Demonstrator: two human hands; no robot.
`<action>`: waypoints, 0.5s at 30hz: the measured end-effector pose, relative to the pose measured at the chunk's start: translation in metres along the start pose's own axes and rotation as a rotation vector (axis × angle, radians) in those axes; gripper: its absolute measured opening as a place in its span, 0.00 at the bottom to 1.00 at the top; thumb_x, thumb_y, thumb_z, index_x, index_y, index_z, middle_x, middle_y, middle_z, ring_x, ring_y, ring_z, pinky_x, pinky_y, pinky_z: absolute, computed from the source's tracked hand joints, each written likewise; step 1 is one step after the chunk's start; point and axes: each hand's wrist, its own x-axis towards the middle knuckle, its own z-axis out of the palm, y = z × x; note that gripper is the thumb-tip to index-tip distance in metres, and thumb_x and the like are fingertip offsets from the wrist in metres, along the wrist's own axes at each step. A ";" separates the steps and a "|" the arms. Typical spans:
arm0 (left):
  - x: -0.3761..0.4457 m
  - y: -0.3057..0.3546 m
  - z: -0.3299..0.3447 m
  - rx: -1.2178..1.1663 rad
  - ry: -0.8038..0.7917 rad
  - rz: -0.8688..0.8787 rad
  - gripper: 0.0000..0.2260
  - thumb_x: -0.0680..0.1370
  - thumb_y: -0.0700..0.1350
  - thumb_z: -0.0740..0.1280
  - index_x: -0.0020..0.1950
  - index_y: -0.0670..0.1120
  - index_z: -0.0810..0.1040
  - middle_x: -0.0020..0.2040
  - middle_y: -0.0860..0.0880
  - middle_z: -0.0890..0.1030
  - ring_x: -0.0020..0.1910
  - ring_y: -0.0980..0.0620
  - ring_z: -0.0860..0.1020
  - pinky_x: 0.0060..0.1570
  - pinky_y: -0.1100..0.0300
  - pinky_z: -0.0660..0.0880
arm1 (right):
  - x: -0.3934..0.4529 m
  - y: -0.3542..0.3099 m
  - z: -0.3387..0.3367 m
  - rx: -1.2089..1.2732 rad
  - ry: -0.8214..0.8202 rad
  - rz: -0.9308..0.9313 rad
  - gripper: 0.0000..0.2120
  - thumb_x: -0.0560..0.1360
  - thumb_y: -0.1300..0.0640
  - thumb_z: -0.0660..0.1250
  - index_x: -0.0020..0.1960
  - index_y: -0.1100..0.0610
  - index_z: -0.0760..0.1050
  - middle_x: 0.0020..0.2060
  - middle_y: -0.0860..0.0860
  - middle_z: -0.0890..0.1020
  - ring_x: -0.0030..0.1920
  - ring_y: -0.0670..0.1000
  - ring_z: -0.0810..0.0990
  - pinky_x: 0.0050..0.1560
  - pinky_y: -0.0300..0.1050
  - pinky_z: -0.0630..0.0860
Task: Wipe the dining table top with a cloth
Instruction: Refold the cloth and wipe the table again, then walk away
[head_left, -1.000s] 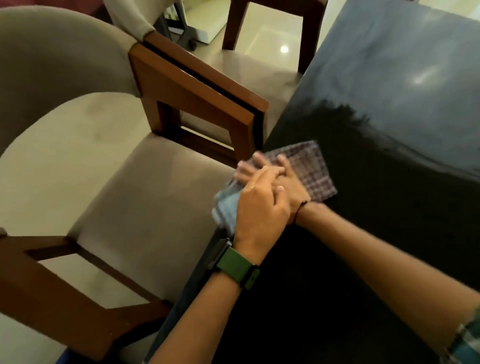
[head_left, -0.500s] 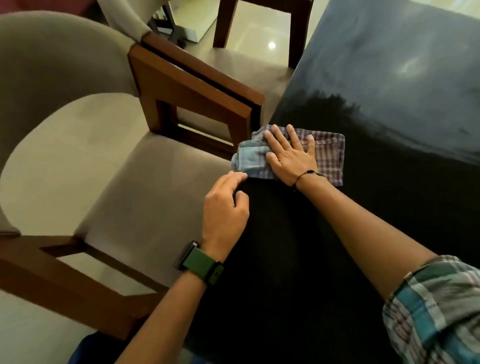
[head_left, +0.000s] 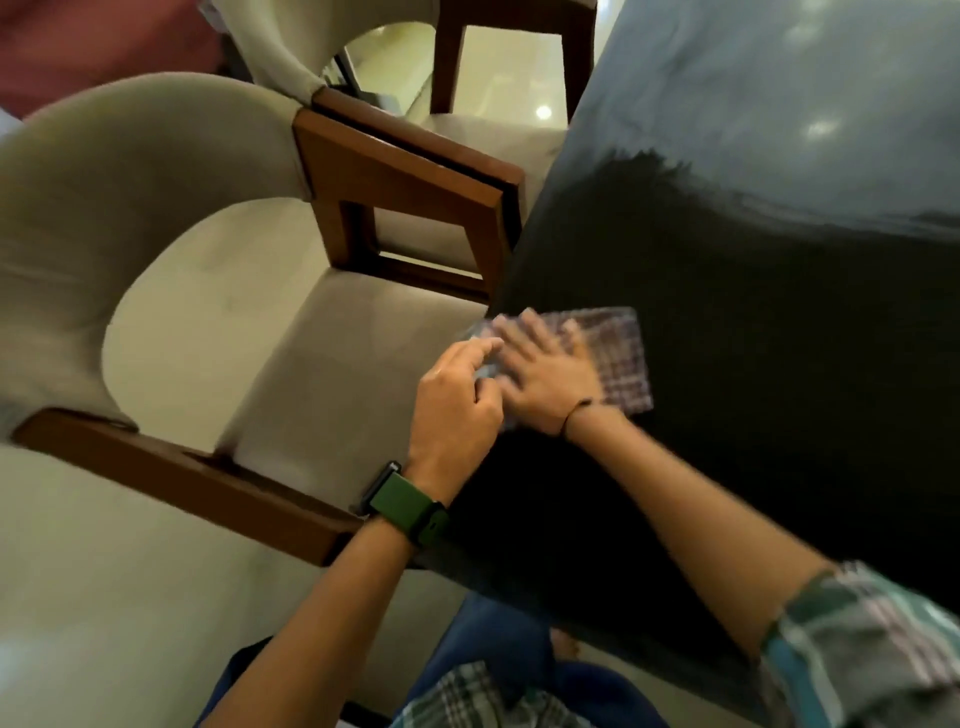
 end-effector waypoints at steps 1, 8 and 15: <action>-0.008 0.000 -0.004 0.007 0.020 0.017 0.17 0.74 0.31 0.59 0.61 0.40 0.74 0.61 0.43 0.76 0.58 0.55 0.71 0.60 0.69 0.64 | 0.014 0.019 -0.006 0.020 0.002 0.106 0.26 0.79 0.42 0.47 0.76 0.43 0.44 0.77 0.44 0.46 0.76 0.50 0.41 0.71 0.63 0.39; -0.078 -0.023 -0.039 -0.002 0.071 -0.072 0.18 0.73 0.30 0.56 0.62 0.41 0.73 0.61 0.44 0.75 0.59 0.55 0.71 0.62 0.68 0.67 | -0.014 -0.041 0.012 0.034 0.032 0.160 0.28 0.79 0.39 0.45 0.76 0.45 0.46 0.77 0.45 0.45 0.75 0.54 0.39 0.68 0.67 0.35; -0.097 -0.020 -0.047 0.002 0.082 -0.119 0.22 0.73 0.29 0.54 0.65 0.41 0.70 0.66 0.44 0.73 0.62 0.58 0.67 0.61 0.66 0.63 | -0.110 -0.115 0.050 -0.060 -0.029 -0.073 0.31 0.78 0.36 0.43 0.76 0.47 0.42 0.76 0.45 0.43 0.75 0.51 0.37 0.68 0.61 0.29</action>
